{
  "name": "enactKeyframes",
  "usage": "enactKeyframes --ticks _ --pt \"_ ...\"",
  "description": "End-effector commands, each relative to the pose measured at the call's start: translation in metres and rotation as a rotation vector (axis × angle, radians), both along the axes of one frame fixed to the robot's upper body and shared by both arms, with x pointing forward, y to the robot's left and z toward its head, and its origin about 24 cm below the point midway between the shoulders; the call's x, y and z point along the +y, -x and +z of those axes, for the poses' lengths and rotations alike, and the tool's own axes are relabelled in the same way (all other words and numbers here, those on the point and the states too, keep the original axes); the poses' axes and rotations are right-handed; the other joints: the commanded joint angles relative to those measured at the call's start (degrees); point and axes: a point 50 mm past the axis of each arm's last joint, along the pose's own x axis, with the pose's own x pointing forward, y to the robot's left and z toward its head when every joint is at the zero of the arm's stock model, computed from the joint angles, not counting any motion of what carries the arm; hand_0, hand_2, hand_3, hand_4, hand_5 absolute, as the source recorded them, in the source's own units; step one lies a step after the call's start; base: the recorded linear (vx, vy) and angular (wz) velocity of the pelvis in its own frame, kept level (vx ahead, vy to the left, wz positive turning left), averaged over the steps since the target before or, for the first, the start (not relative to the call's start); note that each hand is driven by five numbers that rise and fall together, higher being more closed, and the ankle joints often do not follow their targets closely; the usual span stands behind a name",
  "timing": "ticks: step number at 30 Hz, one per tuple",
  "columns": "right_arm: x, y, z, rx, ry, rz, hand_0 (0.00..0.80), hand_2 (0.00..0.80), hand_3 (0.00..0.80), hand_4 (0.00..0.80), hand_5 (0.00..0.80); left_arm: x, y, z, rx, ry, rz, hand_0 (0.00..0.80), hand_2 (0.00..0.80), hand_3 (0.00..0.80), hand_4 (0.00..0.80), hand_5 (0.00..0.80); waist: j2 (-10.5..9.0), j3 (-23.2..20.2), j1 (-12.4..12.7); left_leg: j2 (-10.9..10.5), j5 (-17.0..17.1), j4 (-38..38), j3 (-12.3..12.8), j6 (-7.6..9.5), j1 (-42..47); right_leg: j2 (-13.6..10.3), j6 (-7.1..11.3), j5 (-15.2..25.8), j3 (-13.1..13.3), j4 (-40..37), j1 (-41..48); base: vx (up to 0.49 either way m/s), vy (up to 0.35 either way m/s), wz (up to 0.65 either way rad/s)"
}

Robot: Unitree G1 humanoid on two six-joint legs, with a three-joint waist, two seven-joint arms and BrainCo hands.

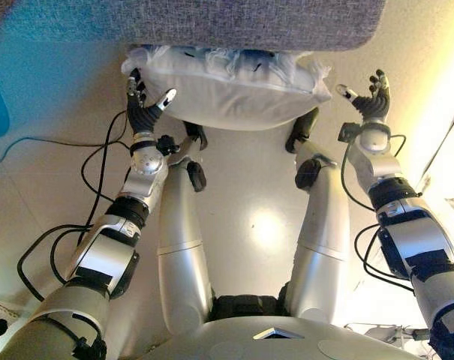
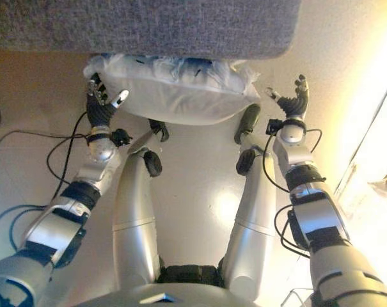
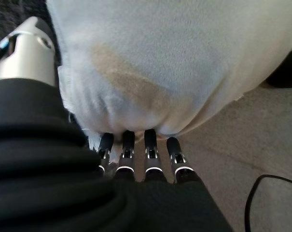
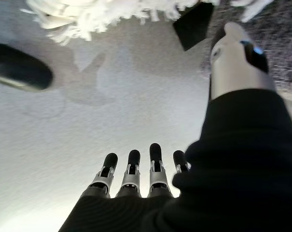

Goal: Pick up the cushion and take it to the sofa

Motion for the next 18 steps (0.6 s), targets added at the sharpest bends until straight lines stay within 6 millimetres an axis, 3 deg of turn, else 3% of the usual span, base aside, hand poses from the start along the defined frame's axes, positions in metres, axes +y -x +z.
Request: enactKeyframes --ticks 1,4,8,18 --pt "-0.026 0.007 0.025 -0.114 0.017 0.075 0.000 0.000 0.000 0.000 0.000 0.016 -0.007 0.029 -0.066 0.068 -0.019 0.000 0.000 0.000 0.000 0.000 1.02 0.0 0.1 2.6 -3.5 5.3 -4.8 -2.01 -5.7 -3.1 6.96 7.6 5.6 -3.8 -2.9 -0.095 -0.042 0.01" --pt "-0.031 0.010 0.038 -0.169 0.024 0.134 0.000 0.000 0.000 0.000 0.000 0.026 -0.010 0.043 -0.076 0.072 -0.023 0.000 0.000 0.000 0.000 0.000 0.10 0.0 -0.2 3.1 -4.2 8.3 -5.6 -1.86 -9.6 -3.6 7.21 7.4 5.7 -1.6 -6.1 -0.028 -0.018 -0.05" --pt "-0.011 0.011 0.056 -0.235 0.054 0.220 0.000 0.000 0.000 0.000 0.000 0.025 -0.014 0.064 -0.129 0.098 -0.055 0.000 0.000 0.000 0.000 0.000 -0.69 0.0 -0.8 3.2 -4.8 9.7 -6.0 -1.71 -13.1 -3.6 7.15 7.2 6.2 -1.0 -9.3 0.001 0.039 -0.03" --pt "0.025 0.004 0.063 -0.217 0.053 0.594 0.000 0.000 0.000 0.000 0.000 -0.003 -0.019 0.078 -0.172 0.112 -0.364 0.000 0.000 0.000 0.000 0.000 -0.77 0.0 -0.8 3.4 -5.0 9.0 -5.7 -2.53 -13.5 -4.5 7.52 6.8 7.6 -1.0 -10.4 0.019 0.036 0.02"
